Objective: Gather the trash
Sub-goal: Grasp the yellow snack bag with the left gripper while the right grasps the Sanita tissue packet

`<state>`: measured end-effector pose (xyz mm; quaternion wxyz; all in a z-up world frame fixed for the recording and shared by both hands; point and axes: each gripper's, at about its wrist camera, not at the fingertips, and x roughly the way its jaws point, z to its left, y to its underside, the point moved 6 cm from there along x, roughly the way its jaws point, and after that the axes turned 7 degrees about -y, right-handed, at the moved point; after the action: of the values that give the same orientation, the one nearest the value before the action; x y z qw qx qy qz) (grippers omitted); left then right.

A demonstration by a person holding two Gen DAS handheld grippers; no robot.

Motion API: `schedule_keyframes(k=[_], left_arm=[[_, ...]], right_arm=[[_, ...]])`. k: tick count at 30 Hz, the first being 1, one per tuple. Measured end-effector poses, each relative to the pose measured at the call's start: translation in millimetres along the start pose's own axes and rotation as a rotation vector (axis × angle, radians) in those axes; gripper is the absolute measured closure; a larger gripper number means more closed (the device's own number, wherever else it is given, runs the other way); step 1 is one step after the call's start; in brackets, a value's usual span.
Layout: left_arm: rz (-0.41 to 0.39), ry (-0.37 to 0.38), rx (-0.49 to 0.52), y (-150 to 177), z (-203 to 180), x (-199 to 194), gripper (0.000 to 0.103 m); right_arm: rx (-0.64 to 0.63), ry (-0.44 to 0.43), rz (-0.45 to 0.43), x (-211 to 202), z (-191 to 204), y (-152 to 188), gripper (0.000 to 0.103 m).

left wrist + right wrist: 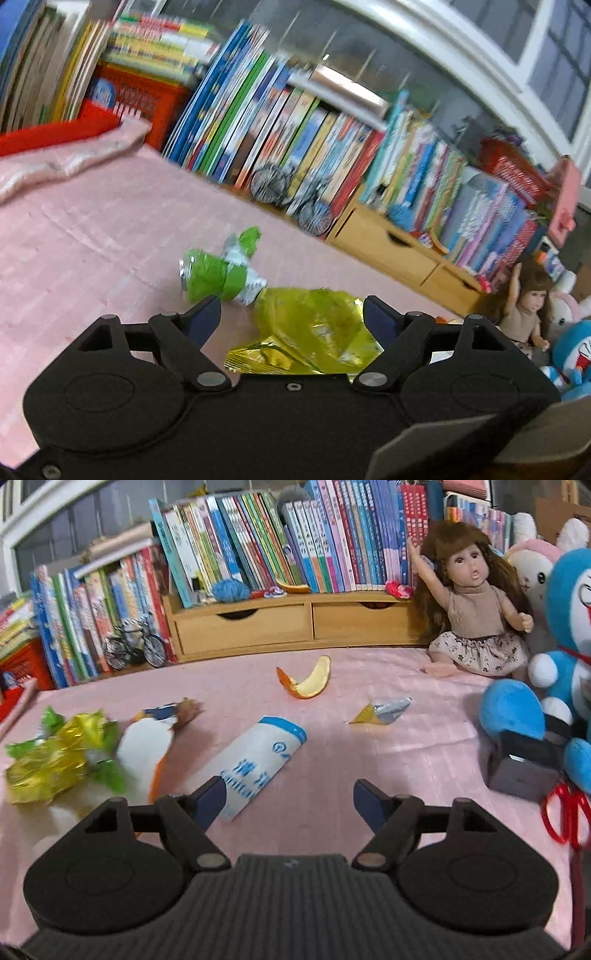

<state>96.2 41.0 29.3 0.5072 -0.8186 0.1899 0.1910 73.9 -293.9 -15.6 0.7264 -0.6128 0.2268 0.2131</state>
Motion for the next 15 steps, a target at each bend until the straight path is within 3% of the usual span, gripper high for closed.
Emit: schedule_keyframes(k=[10, 15], left_arm=[[0.072, -0.035, -0.025, 14, -1, 43, 0.019], [0.125, 0.010, -0.010, 24, -8, 52, 0.021]], right_arm=[[-0.034, -0.026, 0.037, 38, 20, -10, 0.014], [-0.037, -0.046, 0.052, 49, 28, -10, 0.014]])
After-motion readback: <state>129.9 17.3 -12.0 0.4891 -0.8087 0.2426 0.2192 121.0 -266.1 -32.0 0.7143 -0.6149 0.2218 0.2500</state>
